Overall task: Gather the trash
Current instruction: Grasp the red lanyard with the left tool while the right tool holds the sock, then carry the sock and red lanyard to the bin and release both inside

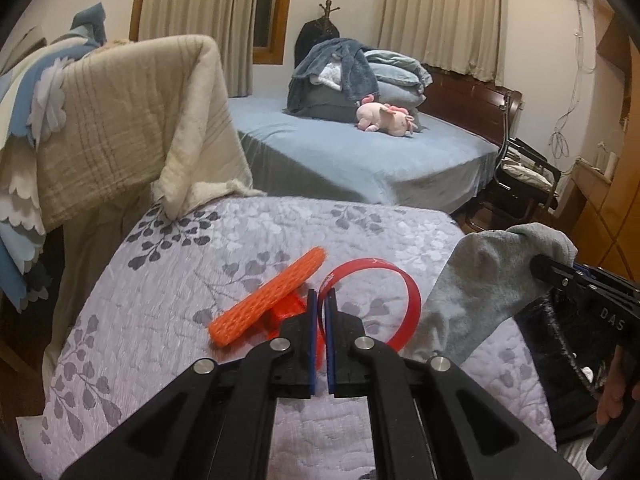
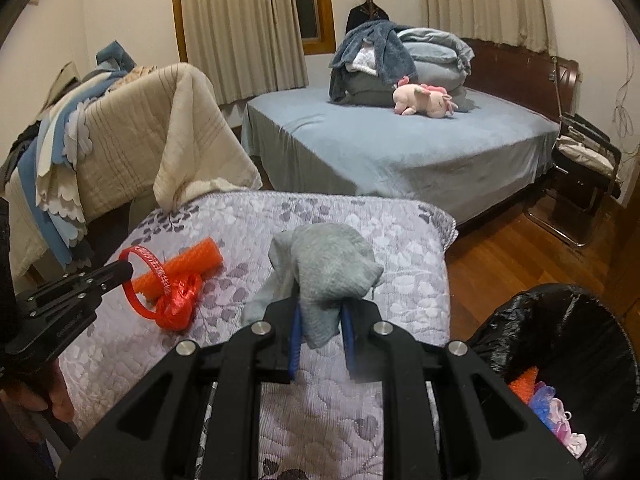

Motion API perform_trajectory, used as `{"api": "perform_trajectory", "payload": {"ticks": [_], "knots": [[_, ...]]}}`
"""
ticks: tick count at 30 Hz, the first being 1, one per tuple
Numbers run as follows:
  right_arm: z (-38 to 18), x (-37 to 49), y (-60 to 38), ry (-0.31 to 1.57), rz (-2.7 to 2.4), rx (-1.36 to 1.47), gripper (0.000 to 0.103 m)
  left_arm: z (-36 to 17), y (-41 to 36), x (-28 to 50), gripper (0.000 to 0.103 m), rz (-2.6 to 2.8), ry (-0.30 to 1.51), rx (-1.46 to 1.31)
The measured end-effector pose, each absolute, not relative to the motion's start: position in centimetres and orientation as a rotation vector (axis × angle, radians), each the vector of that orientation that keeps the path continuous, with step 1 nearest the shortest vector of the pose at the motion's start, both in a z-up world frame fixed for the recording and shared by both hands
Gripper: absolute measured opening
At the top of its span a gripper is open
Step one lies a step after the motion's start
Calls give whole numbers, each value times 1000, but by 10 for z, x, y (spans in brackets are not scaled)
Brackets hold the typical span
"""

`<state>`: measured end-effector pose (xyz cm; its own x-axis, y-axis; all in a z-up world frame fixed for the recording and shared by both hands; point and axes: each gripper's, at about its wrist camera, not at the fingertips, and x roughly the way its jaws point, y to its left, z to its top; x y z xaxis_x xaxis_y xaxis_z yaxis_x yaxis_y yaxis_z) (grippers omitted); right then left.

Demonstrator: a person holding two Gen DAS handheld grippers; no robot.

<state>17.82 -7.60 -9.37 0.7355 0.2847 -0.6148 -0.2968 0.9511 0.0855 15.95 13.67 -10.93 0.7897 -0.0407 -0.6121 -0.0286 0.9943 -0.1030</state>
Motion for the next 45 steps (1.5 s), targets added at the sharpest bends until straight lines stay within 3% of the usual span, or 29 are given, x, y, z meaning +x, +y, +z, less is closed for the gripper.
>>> {"api": "perform_trajectory", "payload": {"ticks": [30,45], "knots": [[-30,123,-229,537,63,46,16,-63,-4,167,4,-272,618,-41],[-45,96,-316,561,-153,66,16,-70,-127,183,4,-500,619,11]]}}
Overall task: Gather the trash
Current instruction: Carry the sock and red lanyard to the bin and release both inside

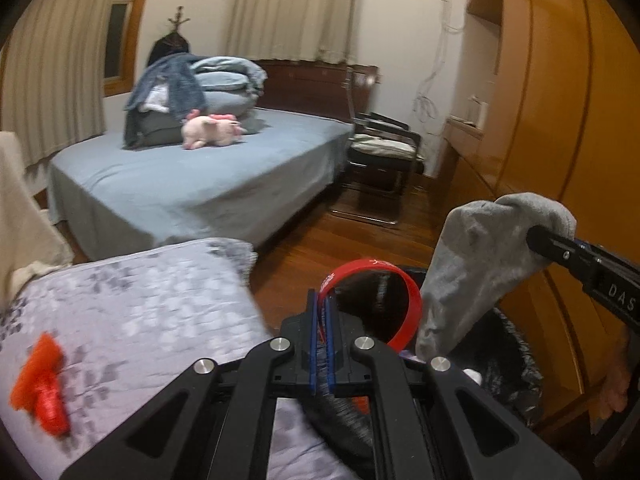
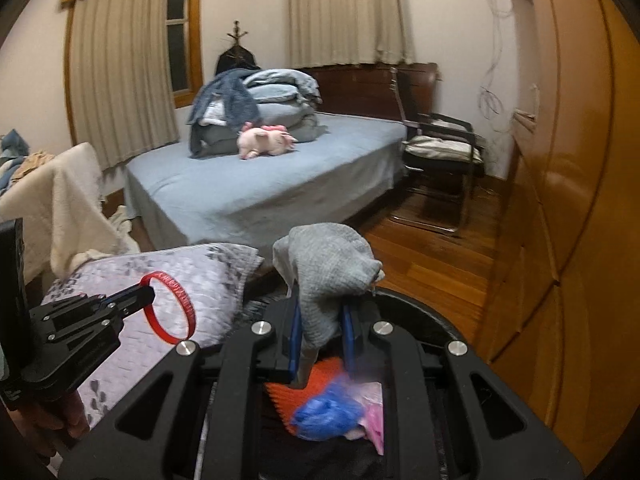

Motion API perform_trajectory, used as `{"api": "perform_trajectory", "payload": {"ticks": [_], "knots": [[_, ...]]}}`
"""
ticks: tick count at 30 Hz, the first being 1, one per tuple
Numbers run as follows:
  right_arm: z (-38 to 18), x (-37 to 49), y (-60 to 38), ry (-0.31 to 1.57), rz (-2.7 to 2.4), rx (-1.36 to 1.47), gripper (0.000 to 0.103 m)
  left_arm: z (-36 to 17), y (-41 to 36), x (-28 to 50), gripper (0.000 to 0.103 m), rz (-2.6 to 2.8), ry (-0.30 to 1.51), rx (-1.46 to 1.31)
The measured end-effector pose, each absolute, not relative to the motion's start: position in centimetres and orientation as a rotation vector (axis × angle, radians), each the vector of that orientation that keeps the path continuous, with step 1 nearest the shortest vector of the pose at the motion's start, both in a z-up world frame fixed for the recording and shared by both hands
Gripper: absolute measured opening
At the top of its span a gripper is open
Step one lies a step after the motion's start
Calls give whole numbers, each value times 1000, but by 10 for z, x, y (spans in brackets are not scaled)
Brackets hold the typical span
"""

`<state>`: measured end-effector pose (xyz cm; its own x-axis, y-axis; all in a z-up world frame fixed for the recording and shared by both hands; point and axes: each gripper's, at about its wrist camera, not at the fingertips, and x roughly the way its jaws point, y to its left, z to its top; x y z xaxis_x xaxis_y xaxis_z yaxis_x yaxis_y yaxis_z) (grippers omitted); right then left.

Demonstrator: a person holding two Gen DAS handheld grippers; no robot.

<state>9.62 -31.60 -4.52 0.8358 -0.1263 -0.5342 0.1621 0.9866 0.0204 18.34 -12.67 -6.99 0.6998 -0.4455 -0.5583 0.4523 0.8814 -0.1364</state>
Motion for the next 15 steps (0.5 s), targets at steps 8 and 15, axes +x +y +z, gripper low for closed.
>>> {"api": "perform_trajectory", "payload": {"ticks": [8,15], "knots": [[-72,91,-350,611,-236,101,16,-90,-187,194,4,-609,646,37],[-104,94,-366,692,-280,111,27,-102,-210,199,8,-660,684,37]]}}
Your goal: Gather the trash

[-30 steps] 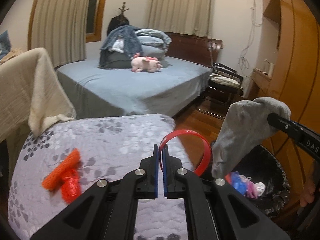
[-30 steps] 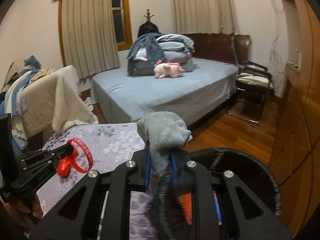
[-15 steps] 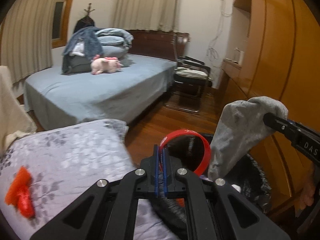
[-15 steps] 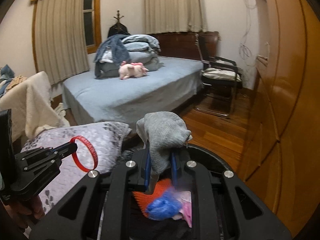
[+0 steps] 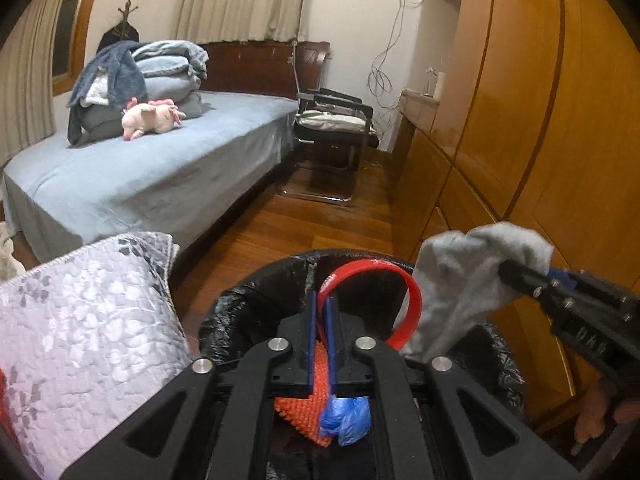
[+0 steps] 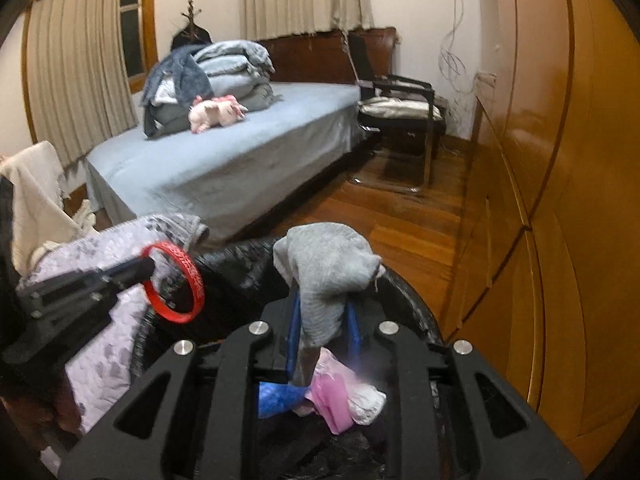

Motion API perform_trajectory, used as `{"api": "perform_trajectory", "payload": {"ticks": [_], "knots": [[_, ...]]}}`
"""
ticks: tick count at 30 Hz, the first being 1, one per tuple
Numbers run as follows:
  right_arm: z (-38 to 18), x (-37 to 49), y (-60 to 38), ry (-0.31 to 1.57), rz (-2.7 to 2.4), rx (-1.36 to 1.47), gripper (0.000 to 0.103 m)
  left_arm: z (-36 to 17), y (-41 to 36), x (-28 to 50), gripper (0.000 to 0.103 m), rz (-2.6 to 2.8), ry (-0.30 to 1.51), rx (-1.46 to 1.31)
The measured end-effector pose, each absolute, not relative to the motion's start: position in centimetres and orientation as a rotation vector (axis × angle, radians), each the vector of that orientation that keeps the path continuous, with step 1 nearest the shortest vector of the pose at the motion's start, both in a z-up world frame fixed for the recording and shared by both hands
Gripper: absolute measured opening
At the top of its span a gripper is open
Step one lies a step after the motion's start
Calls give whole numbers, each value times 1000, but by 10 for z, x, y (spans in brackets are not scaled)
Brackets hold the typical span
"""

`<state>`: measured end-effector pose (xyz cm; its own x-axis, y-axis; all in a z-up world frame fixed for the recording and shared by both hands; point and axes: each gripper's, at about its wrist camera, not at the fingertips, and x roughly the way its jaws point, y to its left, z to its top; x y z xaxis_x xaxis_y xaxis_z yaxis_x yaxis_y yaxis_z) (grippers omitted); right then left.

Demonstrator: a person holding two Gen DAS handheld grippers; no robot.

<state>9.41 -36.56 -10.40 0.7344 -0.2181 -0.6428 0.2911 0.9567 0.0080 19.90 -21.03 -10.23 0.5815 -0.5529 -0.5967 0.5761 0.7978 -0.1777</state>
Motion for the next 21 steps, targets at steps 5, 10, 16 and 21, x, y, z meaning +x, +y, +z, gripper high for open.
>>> {"api": "perform_trajectory", "payload": {"ticks": [5,10,16,21], "knots": [[-114,88,-371,711,-324,111,65,-109,-202,198,45,-682,710,19],[-114,82,-364,686,-360,83,87,-110,-181,195,69,-693,723,-33],[-110,81,-366,671,-377,88,90,-117,-173,198,71,-686,743,-38],[-108,82,-371,666,-386,91,90,-122,-175,198,71,-671,753,-15]]}}
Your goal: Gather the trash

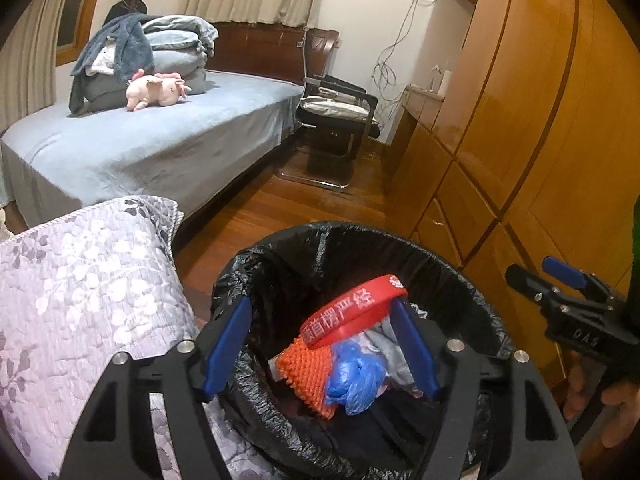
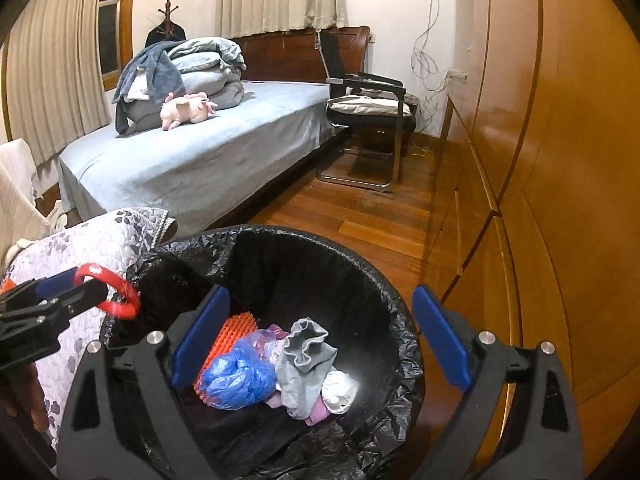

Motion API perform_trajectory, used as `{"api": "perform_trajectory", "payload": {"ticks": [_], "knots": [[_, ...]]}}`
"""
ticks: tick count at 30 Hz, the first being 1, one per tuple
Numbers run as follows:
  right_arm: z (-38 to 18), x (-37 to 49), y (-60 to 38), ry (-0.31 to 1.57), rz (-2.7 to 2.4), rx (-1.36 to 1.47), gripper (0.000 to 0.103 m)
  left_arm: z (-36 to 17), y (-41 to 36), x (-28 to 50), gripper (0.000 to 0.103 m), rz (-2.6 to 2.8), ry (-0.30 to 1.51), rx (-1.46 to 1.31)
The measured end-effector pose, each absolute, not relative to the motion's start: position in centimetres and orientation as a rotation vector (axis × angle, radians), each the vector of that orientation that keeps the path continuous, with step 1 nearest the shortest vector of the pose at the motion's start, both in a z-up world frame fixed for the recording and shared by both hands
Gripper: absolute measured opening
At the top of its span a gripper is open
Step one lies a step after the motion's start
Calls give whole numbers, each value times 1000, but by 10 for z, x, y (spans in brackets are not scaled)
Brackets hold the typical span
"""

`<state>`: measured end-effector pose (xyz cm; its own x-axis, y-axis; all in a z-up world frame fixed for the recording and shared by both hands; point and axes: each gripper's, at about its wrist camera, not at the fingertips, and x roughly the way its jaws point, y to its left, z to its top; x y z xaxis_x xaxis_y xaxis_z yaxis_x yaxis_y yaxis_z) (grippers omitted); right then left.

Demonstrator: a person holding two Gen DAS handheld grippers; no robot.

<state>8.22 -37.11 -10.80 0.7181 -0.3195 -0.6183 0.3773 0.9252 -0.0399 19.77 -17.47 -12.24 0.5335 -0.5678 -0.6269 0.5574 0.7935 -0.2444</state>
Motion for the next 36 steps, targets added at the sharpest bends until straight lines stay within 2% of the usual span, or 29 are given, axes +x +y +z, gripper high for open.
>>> {"api": "perform_trajectory", "payload": {"ticks": [12,20,36], "knots": [[-108,83,-367,665,-373,94,90,-156,-181,194,71,-653,886,69],[-104,86,-359,652,-358,94,90,-168,-168,187,71,-634,913,91],[-92,100,-321,629,-282,71,90,-116,-123,186,73,-567,768,9]]}}
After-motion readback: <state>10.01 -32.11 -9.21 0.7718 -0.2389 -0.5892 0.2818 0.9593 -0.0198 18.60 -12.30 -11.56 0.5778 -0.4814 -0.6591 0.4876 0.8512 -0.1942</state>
